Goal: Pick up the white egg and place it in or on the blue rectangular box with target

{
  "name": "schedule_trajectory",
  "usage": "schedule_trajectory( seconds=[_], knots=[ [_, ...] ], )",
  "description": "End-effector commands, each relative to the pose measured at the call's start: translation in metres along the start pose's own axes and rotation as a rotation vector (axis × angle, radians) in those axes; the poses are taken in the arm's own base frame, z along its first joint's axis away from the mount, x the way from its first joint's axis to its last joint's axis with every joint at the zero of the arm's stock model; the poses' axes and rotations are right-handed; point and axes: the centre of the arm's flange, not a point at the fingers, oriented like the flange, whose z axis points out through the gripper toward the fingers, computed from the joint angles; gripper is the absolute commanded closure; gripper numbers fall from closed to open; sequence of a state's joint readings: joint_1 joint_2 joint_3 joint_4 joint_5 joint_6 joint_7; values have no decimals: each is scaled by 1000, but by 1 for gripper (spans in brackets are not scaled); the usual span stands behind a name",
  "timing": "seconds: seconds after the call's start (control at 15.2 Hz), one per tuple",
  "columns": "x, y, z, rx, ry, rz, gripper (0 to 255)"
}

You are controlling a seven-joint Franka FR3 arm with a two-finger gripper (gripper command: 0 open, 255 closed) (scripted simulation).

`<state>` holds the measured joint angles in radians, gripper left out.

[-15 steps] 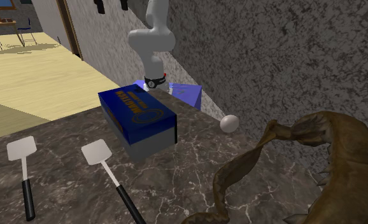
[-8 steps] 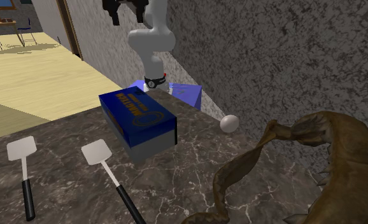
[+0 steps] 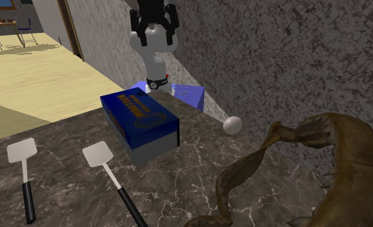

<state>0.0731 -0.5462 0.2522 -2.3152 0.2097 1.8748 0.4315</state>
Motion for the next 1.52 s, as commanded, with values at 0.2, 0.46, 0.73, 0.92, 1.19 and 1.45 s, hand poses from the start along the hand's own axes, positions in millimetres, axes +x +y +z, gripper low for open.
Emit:
schedule_trajectory(
  seconds=[0.2,0.46,0.73,0.92,1.19,1.45],
  knots=[
    [7,-52,43,-5,-32,22,0],
    [9,-94,77,-9,-59,38,0],
    [12,-135,110,-14,-85,55,0],
    [14,-166,135,-17,-104,67,0],
    [16,-207,169,-22,-130,83,0],
    [18,-246,202,-27,-155,99,0]
  ],
)
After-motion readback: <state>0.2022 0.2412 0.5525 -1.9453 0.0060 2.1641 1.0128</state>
